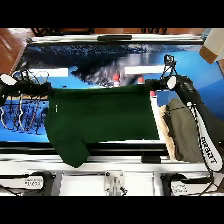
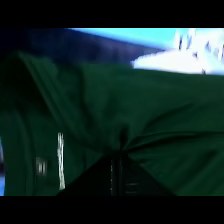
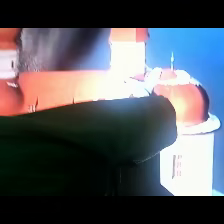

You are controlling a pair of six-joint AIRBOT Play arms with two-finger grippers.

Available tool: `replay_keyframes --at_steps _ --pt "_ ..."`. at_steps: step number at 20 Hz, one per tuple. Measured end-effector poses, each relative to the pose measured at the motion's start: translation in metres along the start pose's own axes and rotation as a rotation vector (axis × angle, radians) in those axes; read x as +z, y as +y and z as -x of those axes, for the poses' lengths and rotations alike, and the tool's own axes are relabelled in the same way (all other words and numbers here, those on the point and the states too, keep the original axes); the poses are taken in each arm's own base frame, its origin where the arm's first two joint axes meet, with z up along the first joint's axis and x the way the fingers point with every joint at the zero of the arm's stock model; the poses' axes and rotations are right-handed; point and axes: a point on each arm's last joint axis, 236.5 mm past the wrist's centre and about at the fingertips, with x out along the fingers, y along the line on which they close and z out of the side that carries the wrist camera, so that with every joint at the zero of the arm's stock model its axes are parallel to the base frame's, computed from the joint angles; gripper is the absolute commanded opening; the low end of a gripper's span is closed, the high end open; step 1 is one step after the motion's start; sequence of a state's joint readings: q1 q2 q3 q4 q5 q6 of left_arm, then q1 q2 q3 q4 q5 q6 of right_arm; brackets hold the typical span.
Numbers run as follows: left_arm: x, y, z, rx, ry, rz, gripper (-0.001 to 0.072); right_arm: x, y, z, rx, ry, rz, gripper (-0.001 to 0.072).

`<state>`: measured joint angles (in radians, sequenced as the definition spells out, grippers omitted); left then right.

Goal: Fold the shirts.

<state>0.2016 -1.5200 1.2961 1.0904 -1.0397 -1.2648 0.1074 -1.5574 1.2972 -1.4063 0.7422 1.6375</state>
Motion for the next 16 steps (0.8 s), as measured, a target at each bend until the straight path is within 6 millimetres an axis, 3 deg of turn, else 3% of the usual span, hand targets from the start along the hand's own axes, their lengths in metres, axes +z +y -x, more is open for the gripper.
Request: replay_keyframes --at_steps 3,7,13,14,15,16 --pt "-0.042 0.007 0.000 0.020 0.162 -0.016 0.0030 -0.037 -0.008 0.003 -0.031 0.156 0.019 0.0069" --pt "-0.083 0.017 -0.009 0.036 0.286 0.012 0.0030 -0.063 -0.013 0.004 -0.049 0.263 0.030 0.0069" --pt "-0.104 0.022 -0.016 0.051 0.334 0.068 0.0031 -0.080 -0.015 -0.001 -0.052 0.333 0.016 0.0082" --pt "-0.104 0.023 -0.017 0.055 0.330 0.082 0.0065 -0.081 -0.015 -0.002 -0.052 0.336 0.008 0.0218" --pt "-0.103 0.024 -0.018 0.060 0.325 0.095 0.0260 -0.083 -0.014 -0.002 -0.051 0.342 0.002 0.0441" --pt "-0.104 0.026 -0.018 0.070 0.326 0.104 0.0400 -0.084 -0.014 -0.002 -0.050 0.348 -0.004 0.0474"
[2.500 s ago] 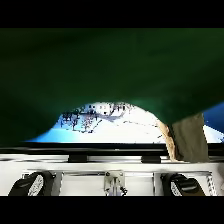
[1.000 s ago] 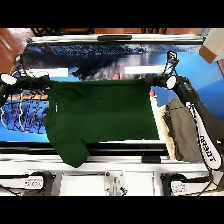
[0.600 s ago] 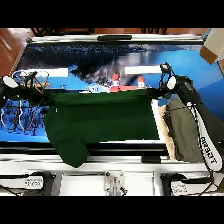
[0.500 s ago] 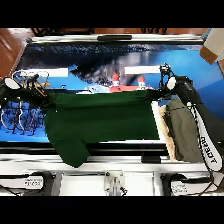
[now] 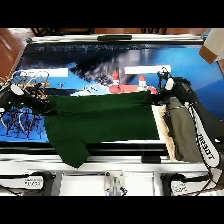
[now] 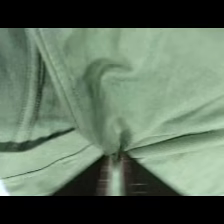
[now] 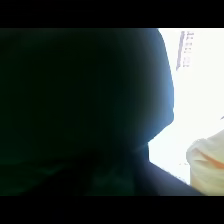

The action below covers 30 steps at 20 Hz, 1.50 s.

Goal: Fold the shirts.

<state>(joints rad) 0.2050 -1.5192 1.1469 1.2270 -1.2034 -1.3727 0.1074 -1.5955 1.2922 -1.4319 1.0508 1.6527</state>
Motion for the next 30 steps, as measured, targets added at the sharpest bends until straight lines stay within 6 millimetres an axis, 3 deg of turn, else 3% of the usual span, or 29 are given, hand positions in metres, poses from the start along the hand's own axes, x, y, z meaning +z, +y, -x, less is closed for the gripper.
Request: replay_keyframes --at_steps 2,6,9,13,16,19,24,25,27,30 --pt "-0.003 0.000 0.001 -0.003 0.012 0.017 0.0405 -0.007 0.003 0.000 0.013 0.029 -0.009 0.0474" --pt "-0.030 0.002 0.011 -0.032 0.113 0.039 0.0405 -0.038 -0.005 0.015 -0.022 0.151 0.046 0.0475" --pt "-0.068 0.004 0.018 -0.075 0.193 0.093 0.0404 -0.070 -0.011 0.032 -0.041 0.273 0.100 0.0475" --pt "-0.140 0.009 0.014 -0.122 0.267 0.151 0.0406 -0.100 -0.017 0.047 -0.052 0.352 0.141 0.0475" --pt "-0.181 0.011 0.010 -0.148 0.274 0.169 0.0405 -0.110 -0.018 0.053 -0.050 0.367 0.156 0.0475" --pt "-0.206 0.009 0.000 -0.164 0.292 0.176 0.0405 -0.115 -0.018 0.057 -0.050 0.371 0.164 0.0474" --pt "-0.217 -0.004 -0.022 -0.189 0.270 0.173 0.0381 -0.123 -0.017 0.061 -0.041 0.398 0.164 0.0475" --pt "-0.216 -0.009 -0.026 -0.197 0.260 0.174 0.0345 -0.124 -0.016 0.062 -0.039 0.402 0.163 0.0475" --pt "-0.211 -0.014 -0.032 -0.193 0.234 0.179 0.0062 -0.126 -0.016 0.063 -0.036 0.413 0.162 0.0474" --pt "-0.204 -0.019 -0.038 -0.188 0.202 0.185 0.0031 -0.134 -0.017 0.060 -0.035 0.423 0.156 0.0475"
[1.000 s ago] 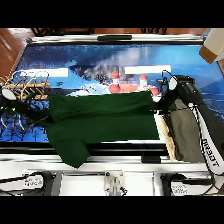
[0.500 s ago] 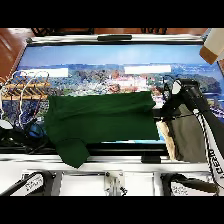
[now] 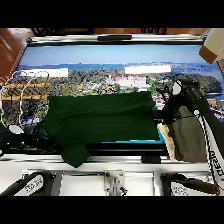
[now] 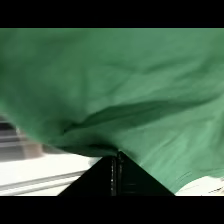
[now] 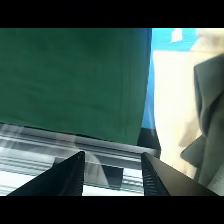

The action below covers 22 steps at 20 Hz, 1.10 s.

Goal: Fold the shirts.

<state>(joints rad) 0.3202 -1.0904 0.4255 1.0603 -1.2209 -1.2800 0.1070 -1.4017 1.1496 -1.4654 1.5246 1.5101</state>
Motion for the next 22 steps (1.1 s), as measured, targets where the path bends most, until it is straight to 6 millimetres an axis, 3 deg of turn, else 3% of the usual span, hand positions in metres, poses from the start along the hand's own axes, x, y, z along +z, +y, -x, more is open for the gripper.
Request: replay_keyframes --at_steps 5,9,17,22 --pt "0.002 -0.003 -0.002 -0.001 -0.009 0.003 0.0031 -0.028 0.004 -0.038 0.065 0.013 -0.059 0.0508" --pt "0.002 -0.003 -0.002 0.001 -0.010 0.001 0.0031 -0.032 0.001 -0.060 0.086 -0.021 -0.117 0.0508" --pt "0.003 -0.007 -0.001 -0.014 -0.014 0.006 0.0031 -0.026 -0.011 -0.070 0.046 -0.073 -0.153 0.0508" --pt "0.004 -0.010 -0.001 -0.028 -0.018 0.011 0.0031 -0.019 -0.005 -0.073 0.077 -0.088 -0.180 0.0507"
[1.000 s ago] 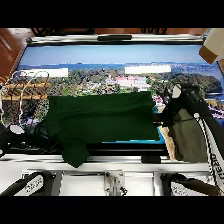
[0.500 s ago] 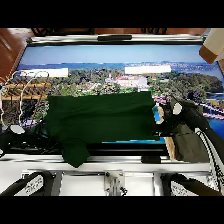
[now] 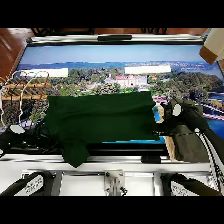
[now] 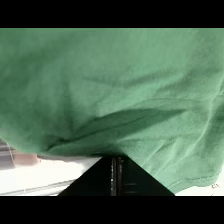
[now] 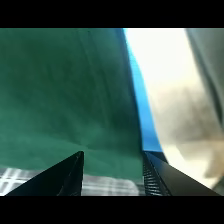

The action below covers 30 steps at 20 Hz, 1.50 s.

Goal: Fold the shirts.

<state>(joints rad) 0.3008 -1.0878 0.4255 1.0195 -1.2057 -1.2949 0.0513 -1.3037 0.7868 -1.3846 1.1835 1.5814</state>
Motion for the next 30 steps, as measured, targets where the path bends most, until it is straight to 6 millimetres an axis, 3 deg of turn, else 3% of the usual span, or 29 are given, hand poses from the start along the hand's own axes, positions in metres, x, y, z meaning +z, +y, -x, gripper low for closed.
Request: replay_keyframes --at_steps 2,3,4,5,8,10,15,17,20,23,24,25,26,27,28,30 --pt "0.000 -0.001 0.000 -0.003 0.000 -0.001 0.0030 -0.002 0.006 -0.004 0.026 0.020 -0.016 0.0504" --pt "0.000 -0.001 0.000 -0.004 0.000 -0.003 0.0030 -0.003 0.010 -0.006 0.040 0.032 -0.022 0.0404" --pt "0.001 -0.001 0.001 -0.004 -0.003 -0.009 0.0030 -0.004 0.017 -0.008 0.066 0.039 -0.032 0.0138" --pt "0.002 -0.002 0.002 -0.004 -0.007 -0.015 0.0030 -0.004 0.020 -0.011 0.079 0.043 -0.038 0.0068" --pt "0.018 -0.010 0.017 -0.002 -0.063 -0.058 0.0029 0.009 0.024 -0.004 0.088 -0.006 -0.020 0.0068" --pt "0.040 -0.021 0.040 0.004 -0.142 -0.108 0.0029 0.026 0.029 0.018 0.096 -0.086 0.022 0.0067" --pt "0.121 -0.058 0.116 0.019 -0.413 -0.185 0.0029 0.112 0.043 0.093 0.104 -0.425 0.026 0.0067" --pt "0.151 -0.071 0.138 0.007 -0.471 -0.193 0.0029 0.143 0.048 0.109 0.114 -0.499 0.020 0.0067" --pt "0.192 -0.084 0.153 -0.018 -0.498 -0.189 0.0029 0.182 0.052 0.117 0.122 -0.557 0.009 0.0068" --pt "0.224 -0.086 0.152 -0.041 -0.491 -0.149 0.0031 0.213 0.052 0.112 0.127 -0.587 -0.011 0.0069" --pt "0.231 -0.087 0.149 -0.054 -0.484 -0.133 0.0034 0.221 0.052 0.109 0.128 -0.594 -0.020 0.0118" --pt "0.237 -0.087 0.143 -0.063 -0.474 -0.122 0.0134 0.226 0.051 0.103 0.130 -0.589 -0.031 0.0365" --pt "0.241 -0.086 0.137 -0.069 -0.459 -0.114 0.0362 0.230 0.050 0.096 0.131 -0.583 -0.039 0.0554" --pt "0.244 -0.087 0.130 -0.078 -0.444 -0.103 0.0552 0.233 0.050 0.091 0.135 -0.579 -0.045 0.0554" --pt "0.246 -0.087 0.125 -0.084 -0.428 -0.096 0.0572 0.235 0.050 0.088 0.139 -0.577 -0.043 0.0554" --pt "0.245 -0.088 0.118 -0.093 -0.400 -0.093 0.0562 0.237 0.049 0.087 0.131 -0.579 -0.011 0.0658"
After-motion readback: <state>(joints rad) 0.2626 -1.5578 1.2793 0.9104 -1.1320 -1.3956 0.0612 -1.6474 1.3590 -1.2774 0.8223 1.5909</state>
